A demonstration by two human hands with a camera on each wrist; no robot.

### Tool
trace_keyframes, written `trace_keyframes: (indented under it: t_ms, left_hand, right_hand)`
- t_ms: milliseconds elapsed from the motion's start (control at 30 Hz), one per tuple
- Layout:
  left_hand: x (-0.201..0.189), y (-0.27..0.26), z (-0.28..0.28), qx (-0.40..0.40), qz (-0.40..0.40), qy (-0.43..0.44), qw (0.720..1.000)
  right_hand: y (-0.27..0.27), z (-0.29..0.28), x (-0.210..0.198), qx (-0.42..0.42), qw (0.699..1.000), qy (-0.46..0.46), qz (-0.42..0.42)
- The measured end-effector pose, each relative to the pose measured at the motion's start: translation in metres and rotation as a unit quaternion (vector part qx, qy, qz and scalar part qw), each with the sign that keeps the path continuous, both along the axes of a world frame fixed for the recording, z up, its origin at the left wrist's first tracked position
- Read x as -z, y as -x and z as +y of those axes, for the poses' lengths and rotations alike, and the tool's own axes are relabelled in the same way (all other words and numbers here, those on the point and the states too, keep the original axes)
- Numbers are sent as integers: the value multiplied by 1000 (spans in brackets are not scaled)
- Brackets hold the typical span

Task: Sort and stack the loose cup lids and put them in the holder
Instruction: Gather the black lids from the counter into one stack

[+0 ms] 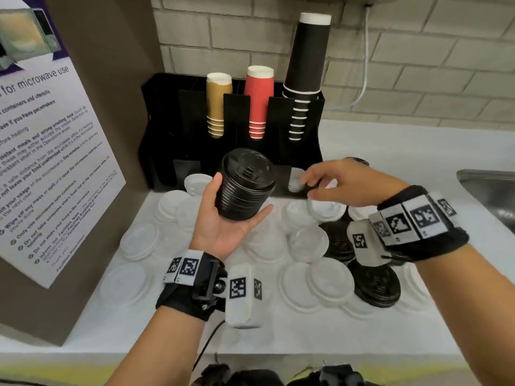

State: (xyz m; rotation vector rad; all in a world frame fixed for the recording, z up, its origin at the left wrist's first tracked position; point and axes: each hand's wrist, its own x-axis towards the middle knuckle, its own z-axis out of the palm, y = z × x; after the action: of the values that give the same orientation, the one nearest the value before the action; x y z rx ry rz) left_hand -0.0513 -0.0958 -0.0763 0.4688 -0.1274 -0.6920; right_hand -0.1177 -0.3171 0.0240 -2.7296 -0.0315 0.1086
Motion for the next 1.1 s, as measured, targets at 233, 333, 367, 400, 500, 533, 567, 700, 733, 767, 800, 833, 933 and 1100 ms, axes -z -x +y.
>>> trace_keyframes:
  t_ms: [233, 333, 367, 400, 500, 533, 567, 700, 733, 767, 800, 833, 933, 1100]
  left_hand:
    - [-1, 2, 3, -21, -22, 5, 1000]
    - [-3, 3, 4, -15, -32, -1, 999]
    - [-3, 3, 5, -12, -38, -7, 999]
    - [-3, 2, 6, -11, -42, -13, 999]
    - [-3, 0, 8, -8, -45, -18, 999]
    - [-3, 0, 8, -7, -46, -19, 999]
    - [-3, -1, 8, -6, -47, -20, 999]
    - [-6, -5, 7, -1, -51, -21, 998]
    - [-7, -6, 7, 1, -52, -21, 998]
    - [-8, -6, 6, 4, -53, -21, 998]
    - [-9, -6, 6, 5, -53, -22, 998]
    - [-10, -6, 5, 5, -53, -22, 998]
    - [-13, -6, 5, 7, -46, -24, 999]
    - [-15, -9, 9, 15, -35, -26, 999]
  right_hand:
    - [2, -11, 27, -18, 935, 251, 248]
    - [-2, -10, 39, -47, 904, 331, 265]
    - [-3, -10, 42, -54, 898, 348, 264]
    - [-3, -11, 45, -59, 894, 359, 262]
    - [-4, -11, 56, -66, 887, 382, 252]
    - [-3, -11, 59, -62, 890, 379, 246]
    - [-3, -11, 61, -55, 896, 372, 237]
    - [-7, -9, 58, -18, 929, 320, 187]
    - [-9, -8, 54, -8, 934, 310, 175]
    - [-11, -6, 51, 1, 937, 308, 164]
    - [-13, -4, 47, 7, 938, 312, 151]
    - [-14, -2, 43, 12, 938, 317, 137]
    - [-18, 5, 37, 26, 941, 304, 144]
    - [-16, 8, 42, 40, 926, 252, 280]
